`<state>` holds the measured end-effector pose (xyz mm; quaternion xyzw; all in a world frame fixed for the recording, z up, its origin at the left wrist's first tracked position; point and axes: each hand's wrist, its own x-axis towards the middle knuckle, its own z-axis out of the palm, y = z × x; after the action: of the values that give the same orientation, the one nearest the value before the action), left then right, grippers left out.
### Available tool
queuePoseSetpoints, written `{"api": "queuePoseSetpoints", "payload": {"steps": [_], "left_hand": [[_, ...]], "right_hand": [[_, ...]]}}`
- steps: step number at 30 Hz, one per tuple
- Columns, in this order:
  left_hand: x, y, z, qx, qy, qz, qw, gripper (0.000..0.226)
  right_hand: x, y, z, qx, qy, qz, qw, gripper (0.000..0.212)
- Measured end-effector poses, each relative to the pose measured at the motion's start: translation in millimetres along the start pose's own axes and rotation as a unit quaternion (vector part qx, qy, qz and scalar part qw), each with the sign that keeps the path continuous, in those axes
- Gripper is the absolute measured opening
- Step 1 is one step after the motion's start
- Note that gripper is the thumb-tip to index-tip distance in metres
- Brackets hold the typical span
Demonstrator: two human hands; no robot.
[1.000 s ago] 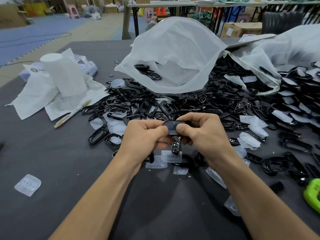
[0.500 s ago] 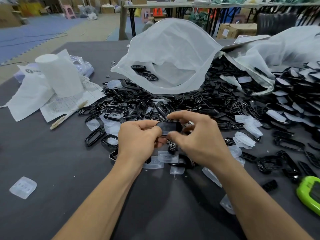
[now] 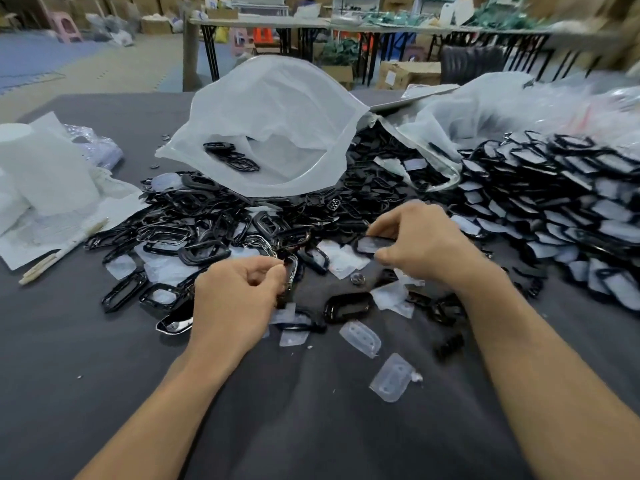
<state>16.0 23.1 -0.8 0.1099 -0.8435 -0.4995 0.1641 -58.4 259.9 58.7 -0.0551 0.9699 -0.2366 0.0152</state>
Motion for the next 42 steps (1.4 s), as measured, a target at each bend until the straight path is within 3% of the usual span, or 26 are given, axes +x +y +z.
{"api": "queuePoseSetpoints", "payload": {"steps": [5, 11, 16, 23, 28, 32, 35, 38, 42], "left_hand": [[-6, 6, 5, 0.175, 0.048, 0.050, 0.982, 0.013], [-6, 5, 7, 0.191, 0.057, 0.041, 0.979, 0.020], [-3, 2, 7, 0.201, 0.066, 0.034, 0.977, 0.023], [3, -9, 4, 0.212, 0.078, 0.106, 0.968, 0.011], [16, -20, -5, 0.297, 0.051, 0.136, 0.944, 0.024], [20, -21, -5, 0.328, -0.005, 0.129, 0.936, 0.034], [22, -21, -4, 0.294, -0.004, 0.121, 0.948, 0.030], [22, -19, -7, 0.210, 0.027, 0.078, 0.974, 0.022], [20, -16, -12, 0.128, 0.052, 0.039, 0.990, 0.029]], "right_hand": [[24, 67, -44, -0.133, -0.008, 0.099, 0.986, 0.026], [29, 101, -47, -0.093, 0.040, 0.152, 0.983, 0.032], [25, 72, -32, -0.092, 0.085, 0.094, 0.988, 0.042], [27, 14, 17, -0.038, -0.021, 0.019, 0.999, 0.037], [29, -2, 38, -0.029, 0.032, 0.035, 0.998, 0.026], [20, -27, 58, 0.088, 0.121, 0.007, 0.989, 0.022], [12, -51, 76, 0.235, 0.145, -0.039, 0.960, 0.019], [8, -61, 92, 0.367, 0.110, -0.018, 0.924, 0.011], [3, -59, 99, 0.500, 0.032, 0.010, 0.865, 0.016]]}}
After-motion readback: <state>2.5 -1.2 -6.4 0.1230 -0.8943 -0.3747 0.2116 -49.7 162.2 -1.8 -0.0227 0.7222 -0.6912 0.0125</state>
